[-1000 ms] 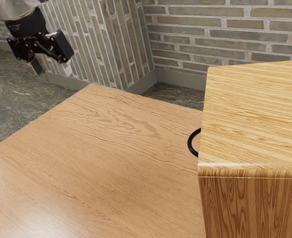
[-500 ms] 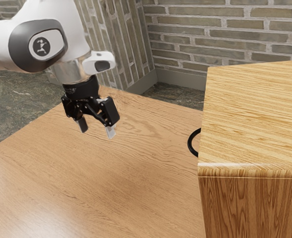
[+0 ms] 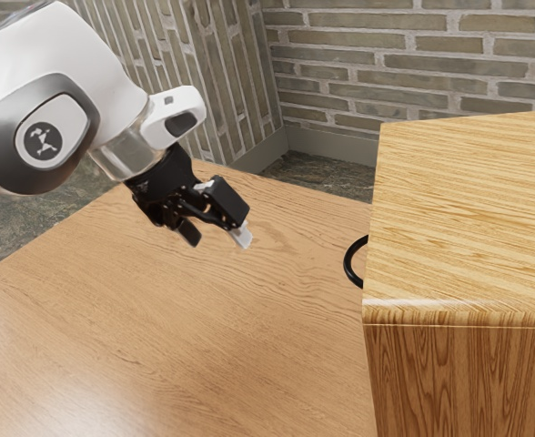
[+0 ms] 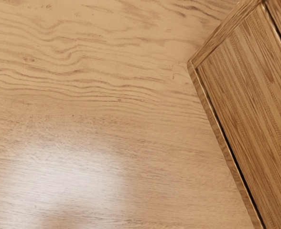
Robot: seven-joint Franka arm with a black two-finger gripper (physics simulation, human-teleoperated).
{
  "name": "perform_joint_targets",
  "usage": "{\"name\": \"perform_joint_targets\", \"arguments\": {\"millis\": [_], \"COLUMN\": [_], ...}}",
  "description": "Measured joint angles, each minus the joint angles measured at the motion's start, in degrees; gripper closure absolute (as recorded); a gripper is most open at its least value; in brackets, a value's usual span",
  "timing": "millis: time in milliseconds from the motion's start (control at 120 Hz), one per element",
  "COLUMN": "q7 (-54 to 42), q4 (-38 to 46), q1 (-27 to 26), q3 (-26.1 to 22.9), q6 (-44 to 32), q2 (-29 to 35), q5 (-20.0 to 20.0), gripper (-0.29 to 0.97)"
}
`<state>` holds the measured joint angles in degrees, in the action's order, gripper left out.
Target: Pull the drawer handle with one arm to open the drawer
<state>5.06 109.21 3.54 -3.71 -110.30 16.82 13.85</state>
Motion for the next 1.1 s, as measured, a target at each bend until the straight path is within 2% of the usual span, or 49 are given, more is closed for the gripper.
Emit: {"name": "perform_joint_targets", "arguments": {"millis": [133,325,642,1100], "q7": [0.66,2.02,3.74,5.12], "q4": [-0.03,-4.37,-4.16,-4.19], "q1": [0.03,0.15,0.02,-0.32], "q3": [-1.03,-0.97,-2.26,-5.39], "q6": [-1.72,1.10,2.62,-0.18], "q2": [-0.08,-2.78,-3.31,-5.84], "q5": [2.95,5.99,7.48,10.31], "gripper": [0.00,0.00,0.00,0.00]}}
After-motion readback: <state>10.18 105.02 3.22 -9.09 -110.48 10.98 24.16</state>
